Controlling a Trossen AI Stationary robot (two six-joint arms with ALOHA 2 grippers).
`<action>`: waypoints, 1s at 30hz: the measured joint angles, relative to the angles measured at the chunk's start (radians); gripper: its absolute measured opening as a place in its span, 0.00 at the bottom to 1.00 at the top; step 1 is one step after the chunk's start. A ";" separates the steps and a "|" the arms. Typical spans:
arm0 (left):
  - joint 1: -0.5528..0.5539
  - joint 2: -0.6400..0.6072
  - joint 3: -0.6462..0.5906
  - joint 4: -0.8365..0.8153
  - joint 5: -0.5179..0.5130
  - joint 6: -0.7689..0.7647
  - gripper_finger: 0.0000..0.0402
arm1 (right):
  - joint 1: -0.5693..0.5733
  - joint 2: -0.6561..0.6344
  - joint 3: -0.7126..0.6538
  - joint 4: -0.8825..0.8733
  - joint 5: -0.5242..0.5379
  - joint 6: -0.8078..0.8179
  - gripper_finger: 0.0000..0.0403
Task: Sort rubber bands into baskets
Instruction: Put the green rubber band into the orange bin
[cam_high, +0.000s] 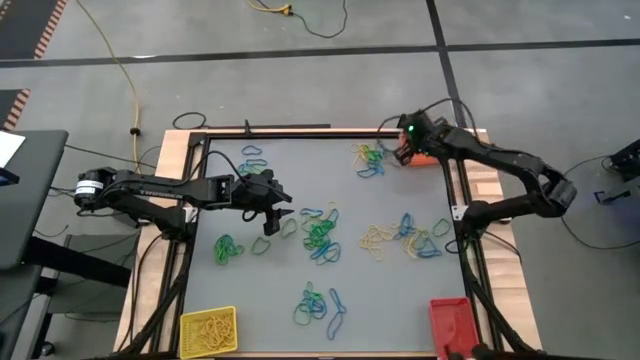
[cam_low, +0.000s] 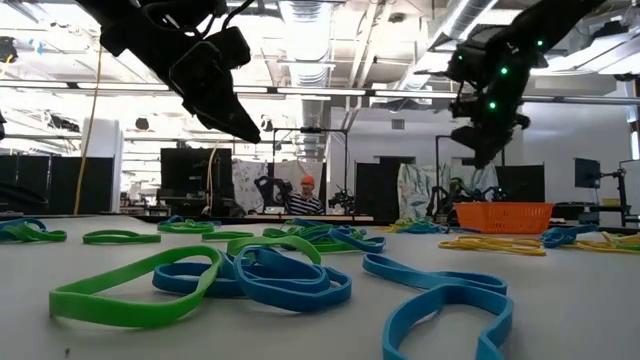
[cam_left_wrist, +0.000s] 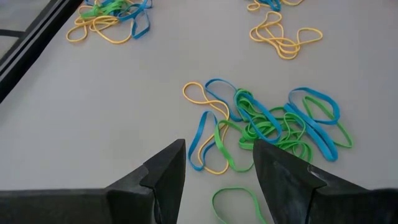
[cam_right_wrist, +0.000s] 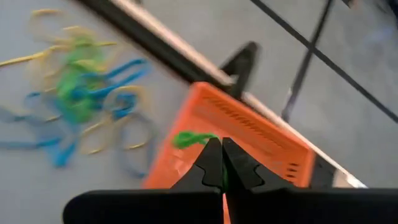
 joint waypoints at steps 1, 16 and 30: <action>0.000 0.000 0.000 0.000 0.000 0.000 0.44 | -0.021 0.000 0.000 -0.004 -0.002 0.000 0.05; 0.000 0.000 0.000 0.000 0.000 0.000 0.44 | -0.139 0.000 -0.040 -0.025 -0.037 0.005 0.07; 0.000 0.000 0.000 0.000 0.000 0.000 0.44 | -0.138 0.000 -0.040 -0.027 -0.041 0.016 0.41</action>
